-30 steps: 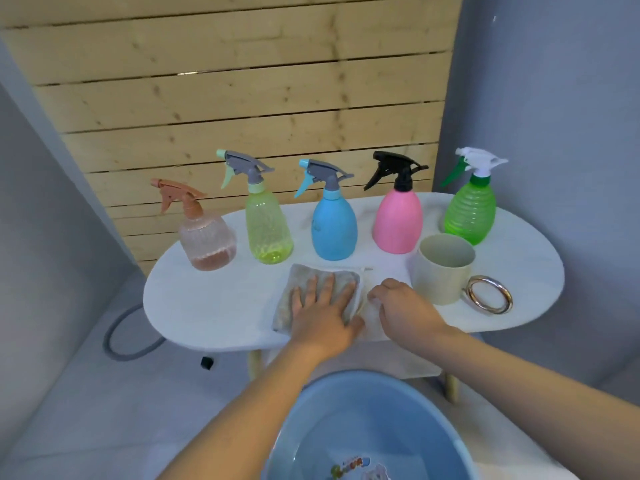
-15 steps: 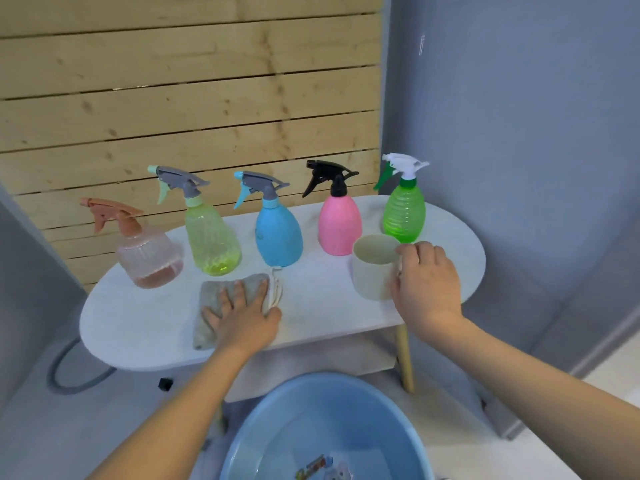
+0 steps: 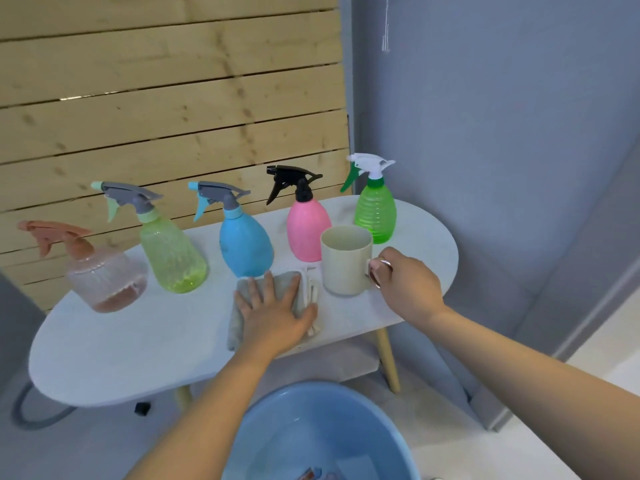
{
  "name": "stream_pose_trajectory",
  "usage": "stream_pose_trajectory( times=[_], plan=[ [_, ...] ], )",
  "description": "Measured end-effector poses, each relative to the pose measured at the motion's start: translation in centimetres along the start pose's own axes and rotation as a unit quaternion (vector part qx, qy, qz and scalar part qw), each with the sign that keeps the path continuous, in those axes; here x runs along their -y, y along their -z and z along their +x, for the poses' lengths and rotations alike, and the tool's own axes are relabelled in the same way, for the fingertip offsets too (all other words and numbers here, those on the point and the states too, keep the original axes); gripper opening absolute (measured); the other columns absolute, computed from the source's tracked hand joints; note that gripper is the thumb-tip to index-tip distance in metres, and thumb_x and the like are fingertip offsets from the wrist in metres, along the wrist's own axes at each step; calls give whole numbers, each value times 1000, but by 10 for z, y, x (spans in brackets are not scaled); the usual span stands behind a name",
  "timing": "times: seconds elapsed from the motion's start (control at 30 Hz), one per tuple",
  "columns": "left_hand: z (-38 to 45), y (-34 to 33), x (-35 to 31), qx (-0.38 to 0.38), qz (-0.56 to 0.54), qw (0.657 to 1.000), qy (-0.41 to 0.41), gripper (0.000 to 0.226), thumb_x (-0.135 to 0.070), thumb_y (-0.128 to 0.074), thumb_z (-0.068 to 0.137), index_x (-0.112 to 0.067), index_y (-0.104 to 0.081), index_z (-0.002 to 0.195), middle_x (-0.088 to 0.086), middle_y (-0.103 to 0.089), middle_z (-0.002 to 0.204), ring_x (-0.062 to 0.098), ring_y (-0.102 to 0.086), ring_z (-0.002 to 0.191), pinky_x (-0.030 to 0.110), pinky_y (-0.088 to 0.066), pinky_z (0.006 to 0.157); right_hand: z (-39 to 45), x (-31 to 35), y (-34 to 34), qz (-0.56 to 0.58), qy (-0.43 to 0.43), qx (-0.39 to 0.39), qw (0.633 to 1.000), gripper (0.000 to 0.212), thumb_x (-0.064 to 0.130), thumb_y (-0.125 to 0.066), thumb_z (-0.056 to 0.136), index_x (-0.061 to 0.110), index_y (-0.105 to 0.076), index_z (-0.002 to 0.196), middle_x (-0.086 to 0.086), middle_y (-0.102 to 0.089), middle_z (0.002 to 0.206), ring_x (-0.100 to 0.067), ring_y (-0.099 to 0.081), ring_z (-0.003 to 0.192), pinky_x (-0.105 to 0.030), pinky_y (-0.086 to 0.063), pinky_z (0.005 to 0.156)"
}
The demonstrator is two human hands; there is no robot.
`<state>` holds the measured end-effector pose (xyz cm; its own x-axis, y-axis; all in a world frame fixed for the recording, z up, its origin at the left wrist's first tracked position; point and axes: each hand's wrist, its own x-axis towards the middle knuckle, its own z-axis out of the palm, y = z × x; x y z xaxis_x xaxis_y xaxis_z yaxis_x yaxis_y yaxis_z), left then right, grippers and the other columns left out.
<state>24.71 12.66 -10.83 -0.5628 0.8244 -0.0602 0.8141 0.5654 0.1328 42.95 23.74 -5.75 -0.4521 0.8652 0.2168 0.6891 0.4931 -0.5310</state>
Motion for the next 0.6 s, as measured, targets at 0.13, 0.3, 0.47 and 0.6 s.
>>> stream_pose_trajectory(
  times=[0.13,0.3,0.47,0.6],
  plan=[
    [11,-7,-34,15,1,1000,-4,70,-62,-24,92,-37,7,150,12,16,158,42,18,142,60,10,112,8,-3,27,-39,24,-70,997,25,32,-38,98,11,-52,93,-8,-60,82,-29,-51,81,-33,-29,58],
    [21,-13,-98,50,30,996,-73,75,-64,-22,90,-33,11,150,16,17,157,46,17,141,62,11,111,21,-14,45,-58,16,-117,991,25,32,-37,98,12,-52,94,-10,-61,88,-29,-49,84,-34,-29,58],
    [16,-17,-121,60,55,983,-166,68,-57,-22,92,-38,9,149,11,13,159,40,15,143,59,9,113,23,-14,39,-73,16,-97,992,25,32,-37,99,14,-52,98,-10,-55,85,-27,-45,82,-33,-29,60],
    [2,-16,-76,29,67,987,-143,72,-61,-10,81,-42,10,148,6,8,160,34,11,145,57,8,114,23,-17,32,-79,31,-88,993,25,32,-35,99,14,-53,99,-9,-58,84,-26,-49,89,-33,-27,58]
  ],
)
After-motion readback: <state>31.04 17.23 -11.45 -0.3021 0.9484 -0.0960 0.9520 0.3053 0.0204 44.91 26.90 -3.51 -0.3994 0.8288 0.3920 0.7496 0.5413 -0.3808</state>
